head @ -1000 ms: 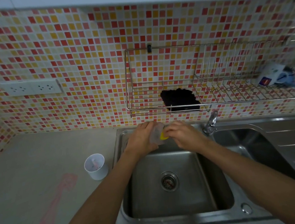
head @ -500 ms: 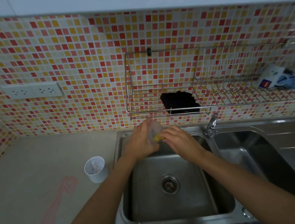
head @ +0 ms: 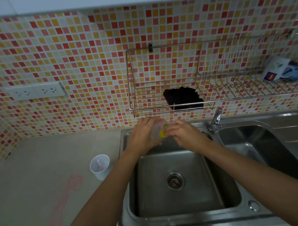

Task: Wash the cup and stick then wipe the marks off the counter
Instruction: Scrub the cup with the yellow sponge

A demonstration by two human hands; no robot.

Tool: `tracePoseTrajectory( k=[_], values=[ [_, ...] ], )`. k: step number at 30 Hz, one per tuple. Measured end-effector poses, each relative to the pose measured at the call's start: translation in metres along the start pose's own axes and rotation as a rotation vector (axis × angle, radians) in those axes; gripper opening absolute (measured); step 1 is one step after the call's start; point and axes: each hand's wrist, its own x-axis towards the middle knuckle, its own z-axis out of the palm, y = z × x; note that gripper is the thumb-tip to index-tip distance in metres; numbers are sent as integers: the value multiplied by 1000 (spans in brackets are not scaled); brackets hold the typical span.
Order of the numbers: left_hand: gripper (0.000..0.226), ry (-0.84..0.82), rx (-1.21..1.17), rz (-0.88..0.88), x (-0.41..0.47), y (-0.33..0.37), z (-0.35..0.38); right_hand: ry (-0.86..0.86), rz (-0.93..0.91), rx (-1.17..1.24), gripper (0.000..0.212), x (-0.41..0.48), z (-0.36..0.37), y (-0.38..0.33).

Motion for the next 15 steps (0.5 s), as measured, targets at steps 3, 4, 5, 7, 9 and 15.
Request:
tracePoseTrajectory(
  k=[3, 4, 5, 7, 9, 15],
  values=[
    [84, -26, -2, 50, 0, 2, -3, 33, -87, -174, 39, -1, 2, 3],
    [83, -26, 0, 63, -1, 1, -3, 42, -79, -165, 39, -3, 5, 0],
    [83, -30, -3, 64, -2, -2, -1, 51, -48, -104, 37, -5, 9, -4],
    [83, -32, -20, 41, -4, -8, 3, 69, 121, 166, 29, -10, 18, -17],
    [81, -35, -21, 30, -8, -10, 6, 59, 275, 369, 25, -12, 23, -22],
    [74, -32, -41, 54, -12, -1, 10, -54, -44, -167, 37, -8, 13, -8]
  ],
)
